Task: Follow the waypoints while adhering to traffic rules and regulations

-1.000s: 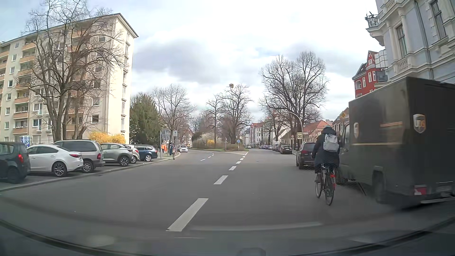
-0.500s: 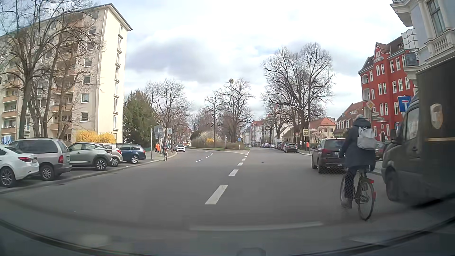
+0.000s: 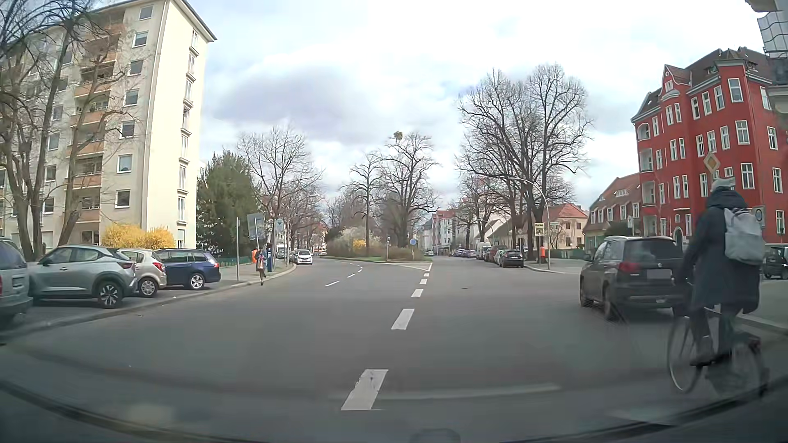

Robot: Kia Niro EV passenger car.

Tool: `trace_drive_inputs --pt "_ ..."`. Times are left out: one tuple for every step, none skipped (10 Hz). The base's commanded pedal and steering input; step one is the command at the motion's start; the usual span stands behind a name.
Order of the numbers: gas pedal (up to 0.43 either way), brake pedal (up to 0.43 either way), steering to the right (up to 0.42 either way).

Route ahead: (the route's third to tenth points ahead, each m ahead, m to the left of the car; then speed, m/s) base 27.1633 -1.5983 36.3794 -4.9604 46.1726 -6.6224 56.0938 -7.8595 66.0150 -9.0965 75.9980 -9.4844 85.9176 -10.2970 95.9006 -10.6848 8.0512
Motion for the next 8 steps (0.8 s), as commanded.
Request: trace_drive_inputs --pt "0.008 0.000 0.010" --pt "0.000 0.000 0.015" --pt "0.000 0.000 0.019" --pt "0.000 0.000 0.023" --pt "0.020 0.000 0.023" --pt "0.020 0.000 0.024" --pt "0.028 0.000 0.029" --pt "0.028 0.000 0.036"
